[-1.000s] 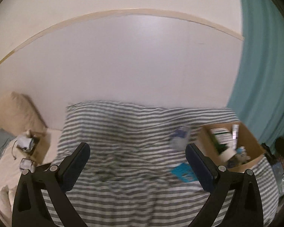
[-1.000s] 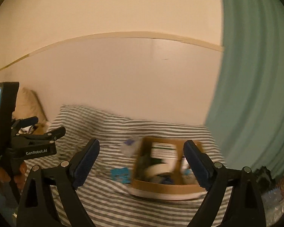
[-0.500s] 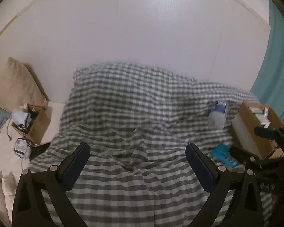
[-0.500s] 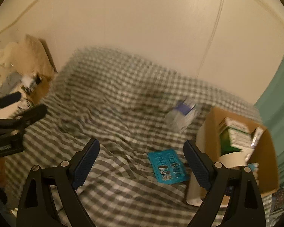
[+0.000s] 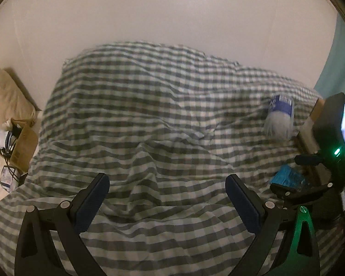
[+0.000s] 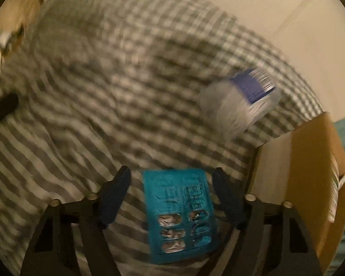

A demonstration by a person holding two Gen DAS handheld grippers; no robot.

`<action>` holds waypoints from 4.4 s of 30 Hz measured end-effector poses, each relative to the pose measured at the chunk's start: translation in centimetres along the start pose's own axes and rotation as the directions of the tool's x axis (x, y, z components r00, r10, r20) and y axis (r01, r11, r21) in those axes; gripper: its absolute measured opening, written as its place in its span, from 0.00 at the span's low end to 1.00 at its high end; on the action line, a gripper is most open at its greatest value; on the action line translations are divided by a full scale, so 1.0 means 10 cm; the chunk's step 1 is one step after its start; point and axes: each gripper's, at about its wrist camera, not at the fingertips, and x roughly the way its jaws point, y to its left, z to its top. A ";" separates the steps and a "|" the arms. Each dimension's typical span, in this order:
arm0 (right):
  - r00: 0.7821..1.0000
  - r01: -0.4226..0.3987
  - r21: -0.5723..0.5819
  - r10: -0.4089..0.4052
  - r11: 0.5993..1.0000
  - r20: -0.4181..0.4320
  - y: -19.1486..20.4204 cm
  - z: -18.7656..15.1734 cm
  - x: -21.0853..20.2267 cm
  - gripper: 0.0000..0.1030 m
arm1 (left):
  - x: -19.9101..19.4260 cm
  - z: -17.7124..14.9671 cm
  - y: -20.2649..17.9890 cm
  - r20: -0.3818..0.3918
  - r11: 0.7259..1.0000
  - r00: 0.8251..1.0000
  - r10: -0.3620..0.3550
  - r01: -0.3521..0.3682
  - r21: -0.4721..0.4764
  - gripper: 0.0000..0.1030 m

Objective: Organize objects
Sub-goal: 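Grasp the teal blister pack with the right tool while the left tool grasps the clear cotton-swab jar, then carry the blister pack and jar into the cardboard box and release both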

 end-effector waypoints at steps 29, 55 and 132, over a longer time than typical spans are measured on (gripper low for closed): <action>0.969 -0.004 0.128 -0.028 0.992 0.247 -0.47 -0.56 -1.11 0.07 | -0.26 -0.09 -0.30 -0.003 0.999 0.999 -0.040 0.040 0.009 1.00; 0.866 -0.316 0.281 0.154 0.906 0.476 -1.50 -0.52 -1.17 0.07 | 1.05 0.73 -1.87 -0.005 0.937 0.975 -0.222 0.215 0.274 0.96; 0.754 -0.229 0.505 -0.177 0.832 0.633 -2.10 -1.93 -2.57 0.78 | -1.91 0.60 -1.77 0.354 0.976 0.911 -0.214 0.186 0.113 1.00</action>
